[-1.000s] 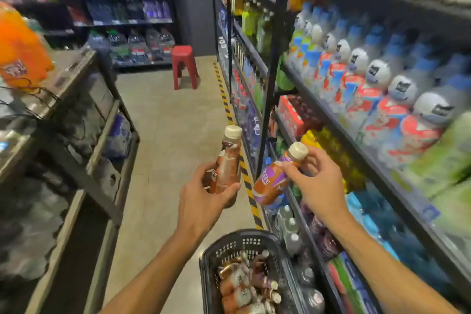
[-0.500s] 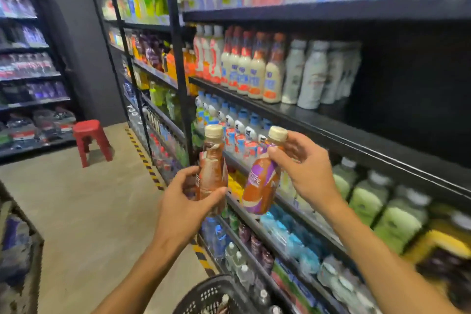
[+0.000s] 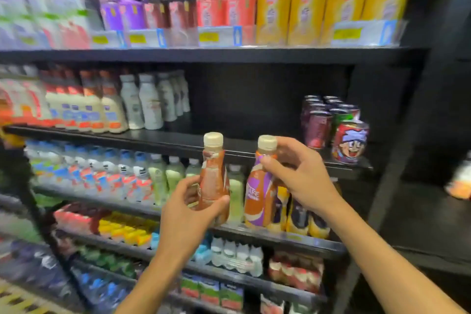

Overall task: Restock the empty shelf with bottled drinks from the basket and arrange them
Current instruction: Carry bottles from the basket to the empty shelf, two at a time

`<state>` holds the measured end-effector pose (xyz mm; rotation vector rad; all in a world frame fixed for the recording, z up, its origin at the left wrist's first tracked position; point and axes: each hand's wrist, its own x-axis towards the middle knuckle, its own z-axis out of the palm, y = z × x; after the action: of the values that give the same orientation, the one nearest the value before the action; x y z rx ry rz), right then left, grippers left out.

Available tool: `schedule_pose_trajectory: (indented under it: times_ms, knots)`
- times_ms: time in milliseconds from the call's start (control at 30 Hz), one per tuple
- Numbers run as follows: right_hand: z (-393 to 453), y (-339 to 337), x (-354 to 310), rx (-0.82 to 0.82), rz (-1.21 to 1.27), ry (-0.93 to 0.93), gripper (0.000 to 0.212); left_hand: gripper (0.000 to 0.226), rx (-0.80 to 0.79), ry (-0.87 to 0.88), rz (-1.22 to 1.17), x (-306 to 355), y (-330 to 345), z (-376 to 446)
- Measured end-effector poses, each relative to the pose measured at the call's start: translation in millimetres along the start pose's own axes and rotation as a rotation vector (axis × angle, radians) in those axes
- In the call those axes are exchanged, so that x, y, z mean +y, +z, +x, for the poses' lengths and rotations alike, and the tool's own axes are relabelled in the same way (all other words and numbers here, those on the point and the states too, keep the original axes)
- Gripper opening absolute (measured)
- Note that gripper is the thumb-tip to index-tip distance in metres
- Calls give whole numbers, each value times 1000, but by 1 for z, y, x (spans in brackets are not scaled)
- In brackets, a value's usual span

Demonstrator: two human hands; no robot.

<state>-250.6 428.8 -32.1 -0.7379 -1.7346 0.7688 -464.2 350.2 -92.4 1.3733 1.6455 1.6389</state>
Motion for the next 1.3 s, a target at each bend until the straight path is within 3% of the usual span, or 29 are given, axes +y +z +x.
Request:
schedule_pose_trajectory:
  times_ms: [367, 667, 967, 1300]
  knots:
    - [-139, -243, -25, 342, -233, 88, 35, 50, -346, 78, -146, 96, 215, -107]
    - [-252, -402, -37, 557, -423, 196, 36, 63, -565, 115, -147, 147, 360, -197]
    - [-272, -481, 4, 655, -525, 261, 37, 65, -661, 48, -124, 136, 461, -198]
    - [-178, -500, 125, 586, -422, 304, 32, 68, -574, -67, -133, 68, 546, -109]
